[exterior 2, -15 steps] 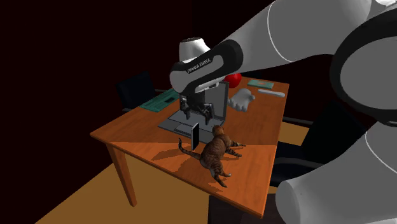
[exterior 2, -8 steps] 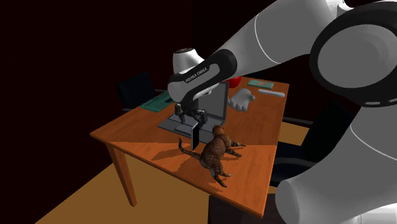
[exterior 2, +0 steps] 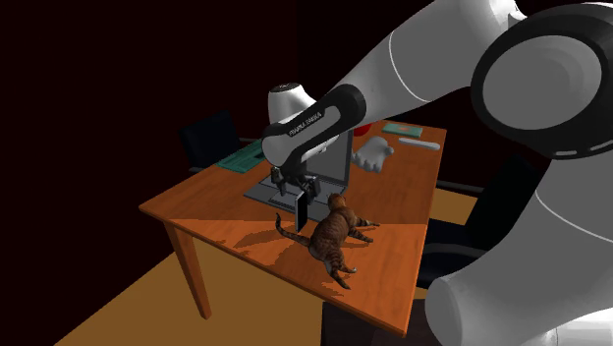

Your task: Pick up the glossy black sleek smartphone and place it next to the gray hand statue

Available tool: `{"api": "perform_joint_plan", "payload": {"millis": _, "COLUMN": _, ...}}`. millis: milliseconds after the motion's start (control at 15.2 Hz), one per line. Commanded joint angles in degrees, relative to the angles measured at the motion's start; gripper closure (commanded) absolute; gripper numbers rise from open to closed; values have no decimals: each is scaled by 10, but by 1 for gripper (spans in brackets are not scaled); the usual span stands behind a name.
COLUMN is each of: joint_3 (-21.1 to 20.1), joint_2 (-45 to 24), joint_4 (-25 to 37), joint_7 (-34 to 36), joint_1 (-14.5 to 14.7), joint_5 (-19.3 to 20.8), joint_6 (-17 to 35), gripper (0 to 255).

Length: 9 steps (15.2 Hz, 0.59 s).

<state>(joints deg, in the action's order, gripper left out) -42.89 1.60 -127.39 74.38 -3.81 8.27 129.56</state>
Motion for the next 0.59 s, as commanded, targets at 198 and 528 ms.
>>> {"api": "perform_joint_plan", "payload": {"millis": 198, "joint_3": 0, "joint_2": 0, "joint_4": 0, "joint_7": 0, "joint_1": 0, "joint_5": 0, "joint_6": 0, "gripper": 255}}
{"api": "perform_joint_plan", "payload": {"millis": 528, "joint_3": 0, "joint_2": 0, "joint_4": 0, "joint_7": 0, "joint_1": 0, "joint_5": 0, "joint_6": 0, "gripper": 255}}
